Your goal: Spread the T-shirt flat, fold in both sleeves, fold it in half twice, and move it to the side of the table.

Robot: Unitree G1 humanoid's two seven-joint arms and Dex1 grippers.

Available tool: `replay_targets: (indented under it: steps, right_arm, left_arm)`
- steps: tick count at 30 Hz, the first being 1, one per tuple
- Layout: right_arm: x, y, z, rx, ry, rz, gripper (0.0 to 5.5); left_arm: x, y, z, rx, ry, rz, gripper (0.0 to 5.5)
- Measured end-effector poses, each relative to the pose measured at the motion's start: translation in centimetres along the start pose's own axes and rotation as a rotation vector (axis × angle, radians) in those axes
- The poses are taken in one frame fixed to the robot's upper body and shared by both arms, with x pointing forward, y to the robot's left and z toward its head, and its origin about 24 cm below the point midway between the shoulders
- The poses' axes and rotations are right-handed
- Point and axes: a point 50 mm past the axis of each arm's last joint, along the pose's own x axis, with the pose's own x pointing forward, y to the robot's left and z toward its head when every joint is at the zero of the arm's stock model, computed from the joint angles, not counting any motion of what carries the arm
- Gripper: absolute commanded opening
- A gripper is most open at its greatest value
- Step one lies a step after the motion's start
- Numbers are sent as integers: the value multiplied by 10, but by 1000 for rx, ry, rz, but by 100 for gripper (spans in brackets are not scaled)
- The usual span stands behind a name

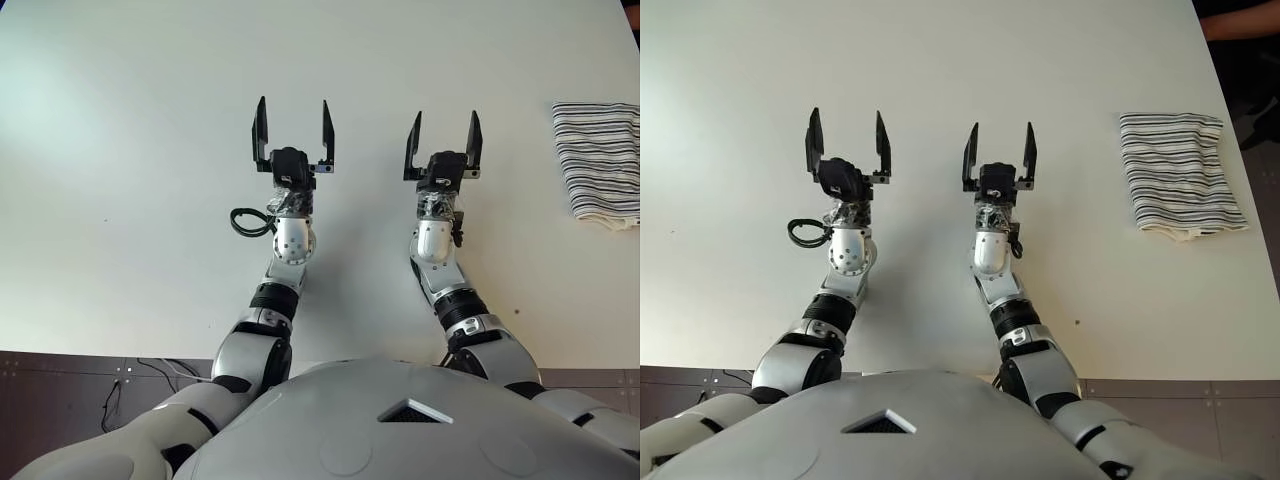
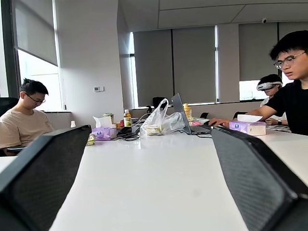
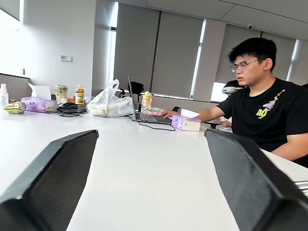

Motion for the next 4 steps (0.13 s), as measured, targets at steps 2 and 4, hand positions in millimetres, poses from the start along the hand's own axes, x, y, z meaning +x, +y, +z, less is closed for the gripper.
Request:
replay_targets:
  steps: [2, 4]
  right_arm:
    - [0, 1, 1, 5, -4, 4, 456]
    - [0, 5, 3, 10, -27, 35, 493]
  left_arm:
    - [1, -3, 0, -3, 0, -17, 460]
    - [1, -9, 1, -8, -6, -44, 460]
